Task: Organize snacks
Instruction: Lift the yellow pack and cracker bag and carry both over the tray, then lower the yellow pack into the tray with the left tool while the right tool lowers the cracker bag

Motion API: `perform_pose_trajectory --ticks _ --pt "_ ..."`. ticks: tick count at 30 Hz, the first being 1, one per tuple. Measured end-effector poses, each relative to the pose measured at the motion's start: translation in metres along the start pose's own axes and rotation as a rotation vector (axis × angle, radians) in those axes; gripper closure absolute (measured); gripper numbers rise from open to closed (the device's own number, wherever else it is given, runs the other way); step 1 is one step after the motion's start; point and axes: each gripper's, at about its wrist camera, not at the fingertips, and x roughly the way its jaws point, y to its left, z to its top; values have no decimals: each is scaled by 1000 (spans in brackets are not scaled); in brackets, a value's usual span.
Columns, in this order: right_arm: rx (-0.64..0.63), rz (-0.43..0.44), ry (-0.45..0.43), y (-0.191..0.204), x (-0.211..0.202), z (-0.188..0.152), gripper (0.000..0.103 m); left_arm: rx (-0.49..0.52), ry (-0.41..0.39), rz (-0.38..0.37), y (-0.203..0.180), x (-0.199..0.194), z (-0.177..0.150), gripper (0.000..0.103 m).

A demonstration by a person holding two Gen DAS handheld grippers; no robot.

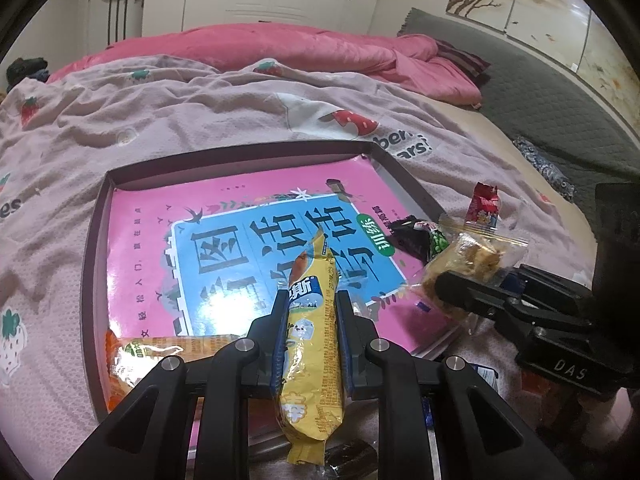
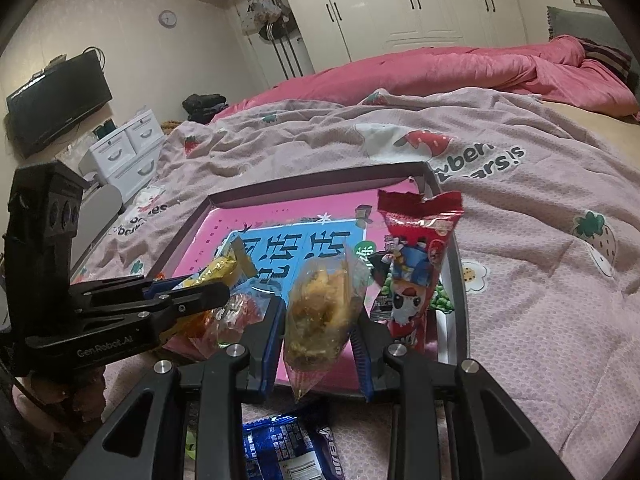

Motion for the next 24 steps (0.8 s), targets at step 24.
perform_pose_trajectory --ticks 24 --pt "-22 -46 26 -3 8 -4 69 -10 3 3 5 2 -2 80"
